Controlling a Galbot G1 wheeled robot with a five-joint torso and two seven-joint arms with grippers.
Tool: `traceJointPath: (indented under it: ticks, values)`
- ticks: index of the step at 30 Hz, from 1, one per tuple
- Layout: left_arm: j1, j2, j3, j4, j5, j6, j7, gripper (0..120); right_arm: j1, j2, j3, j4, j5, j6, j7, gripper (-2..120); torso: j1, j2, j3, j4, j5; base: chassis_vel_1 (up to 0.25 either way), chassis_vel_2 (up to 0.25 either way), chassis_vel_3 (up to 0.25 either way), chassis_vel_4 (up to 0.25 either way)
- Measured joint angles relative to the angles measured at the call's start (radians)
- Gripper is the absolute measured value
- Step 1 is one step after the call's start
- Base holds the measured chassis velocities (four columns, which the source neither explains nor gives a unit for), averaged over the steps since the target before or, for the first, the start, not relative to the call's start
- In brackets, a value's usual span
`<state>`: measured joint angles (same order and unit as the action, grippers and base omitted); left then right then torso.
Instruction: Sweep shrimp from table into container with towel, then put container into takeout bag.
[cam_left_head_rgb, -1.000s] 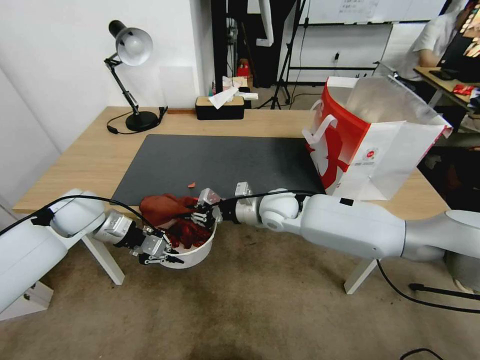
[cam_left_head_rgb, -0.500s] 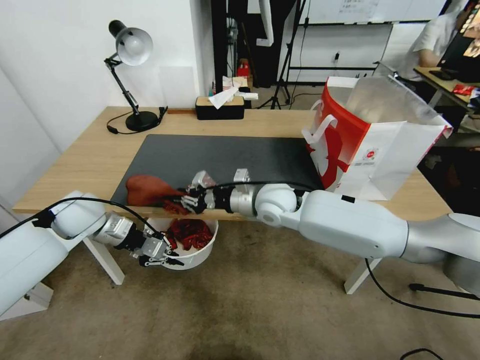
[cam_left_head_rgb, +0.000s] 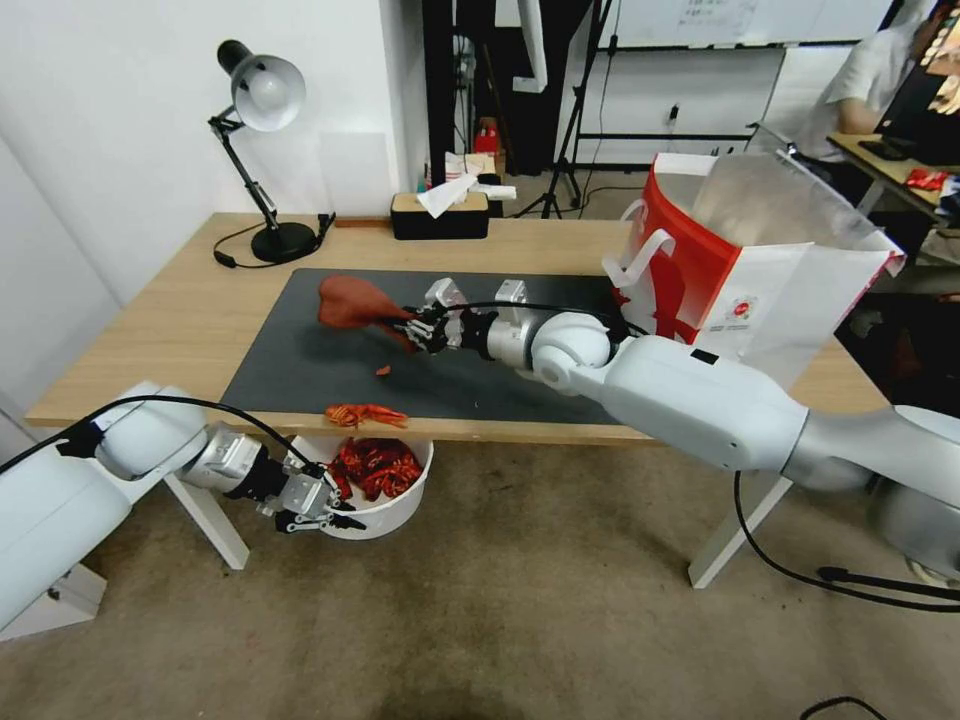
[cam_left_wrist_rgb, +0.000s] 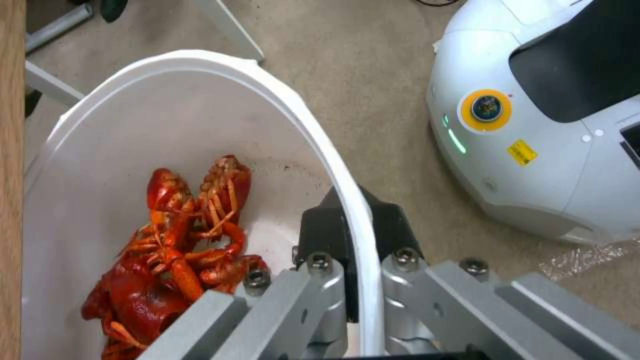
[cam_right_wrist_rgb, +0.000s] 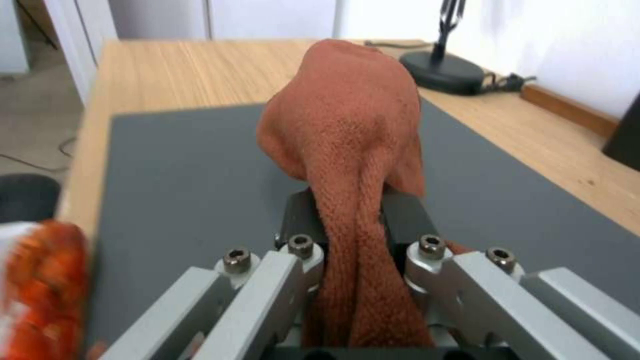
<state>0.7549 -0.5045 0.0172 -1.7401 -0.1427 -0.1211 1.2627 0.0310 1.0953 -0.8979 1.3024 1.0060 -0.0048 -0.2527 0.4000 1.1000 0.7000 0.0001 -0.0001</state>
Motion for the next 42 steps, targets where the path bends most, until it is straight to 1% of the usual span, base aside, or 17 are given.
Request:
traceJointPath:
  ticks: [5,9,16,33,42]
  values:
    - [-0.002,0.000,0.003,-0.001,0.000,0.002,0.000,0,0.006,0.013,-0.023,-0.040,-0.010,0.004,-0.004,8,0.000,0.000,0.000,-0.0002,0.0000,0.000,0.000,0.000,0.000]
    - [-0.006,0.005,0.005,-0.004,0.000,0.003,0.000,0,0.010,0.038,-0.057,-0.075,-0.017,0.008,-0.008,8,0.000,0.000,0.000,0.0000,0.0001,0.000,0.000,0.000,0.000]
    - [-0.007,0.009,0.003,-0.006,-0.002,0.003,0.000,0,0.006,0.051,-0.092,-0.072,-0.017,0.008,-0.014,8,0.000,0.000,0.000,0.0000,0.0000,0.000,0.000,0.000,0.000]
    - [-0.001,0.007,0.000,-0.005,-0.002,0.002,0.000,0,-0.028,-0.006,-0.144,0.065,-0.011,0.005,-0.017,8,0.000,0.000,0.000,-0.0001,0.0002,0.000,0.000,0.000,0.000]
    - [-0.003,0.006,0.002,-0.003,-0.001,0.002,0.000,0,-0.028,-0.022,-0.172,0.125,0.005,0.006,-0.016,8,0.000,0.000,0.000,0.0000,0.0002,0.000,0.000,0.000,0.000]
